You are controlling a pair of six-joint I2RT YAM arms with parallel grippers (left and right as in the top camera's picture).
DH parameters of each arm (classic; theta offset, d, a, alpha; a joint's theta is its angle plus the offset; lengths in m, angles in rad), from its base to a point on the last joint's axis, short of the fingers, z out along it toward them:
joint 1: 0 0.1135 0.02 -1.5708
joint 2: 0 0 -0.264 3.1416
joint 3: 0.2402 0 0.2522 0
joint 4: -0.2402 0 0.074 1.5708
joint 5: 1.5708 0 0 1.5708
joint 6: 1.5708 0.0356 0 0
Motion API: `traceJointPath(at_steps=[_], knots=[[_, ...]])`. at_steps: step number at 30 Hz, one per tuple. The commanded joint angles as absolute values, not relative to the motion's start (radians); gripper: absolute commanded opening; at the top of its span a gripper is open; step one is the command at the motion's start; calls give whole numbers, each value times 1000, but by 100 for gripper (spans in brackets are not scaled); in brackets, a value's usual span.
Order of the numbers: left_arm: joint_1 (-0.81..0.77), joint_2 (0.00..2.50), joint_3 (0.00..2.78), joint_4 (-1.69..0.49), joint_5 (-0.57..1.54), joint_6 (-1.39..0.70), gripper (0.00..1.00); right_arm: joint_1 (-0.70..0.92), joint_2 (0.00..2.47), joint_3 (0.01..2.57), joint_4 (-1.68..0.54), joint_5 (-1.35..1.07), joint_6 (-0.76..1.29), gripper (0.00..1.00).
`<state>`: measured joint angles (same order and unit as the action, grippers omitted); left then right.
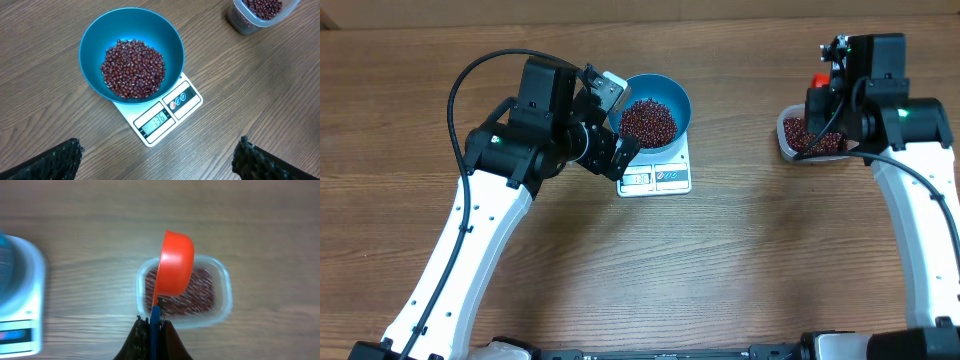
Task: Scoop item into bowl and weigh 150g on scale
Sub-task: 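Move the scoop with the right gripper back over the bean tub, then dip the red scoop into the tub beans and lift it full, right gripper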
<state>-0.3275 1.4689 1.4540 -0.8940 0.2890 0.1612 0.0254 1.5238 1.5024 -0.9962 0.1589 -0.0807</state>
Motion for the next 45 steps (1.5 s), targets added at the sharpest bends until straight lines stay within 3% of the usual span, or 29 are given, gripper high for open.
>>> traceJointPath(at_steps=[1, 20, 32, 45], knots=[[-329, 1446, 1469, -893, 304, 180, 100, 20, 1573, 1492, -1000, 291, -74, 4], [-329, 1446, 1469, -893, 304, 180, 100, 22, 1832, 1492, -1009, 307, -84, 4], [-329, 1446, 1469, -893, 304, 180, 100, 7, 1833, 1492, -1013, 4, -241, 4], [-329, 1446, 1469, -893, 304, 180, 100, -197, 1833, 1493, -1007, -411, -298, 3]])
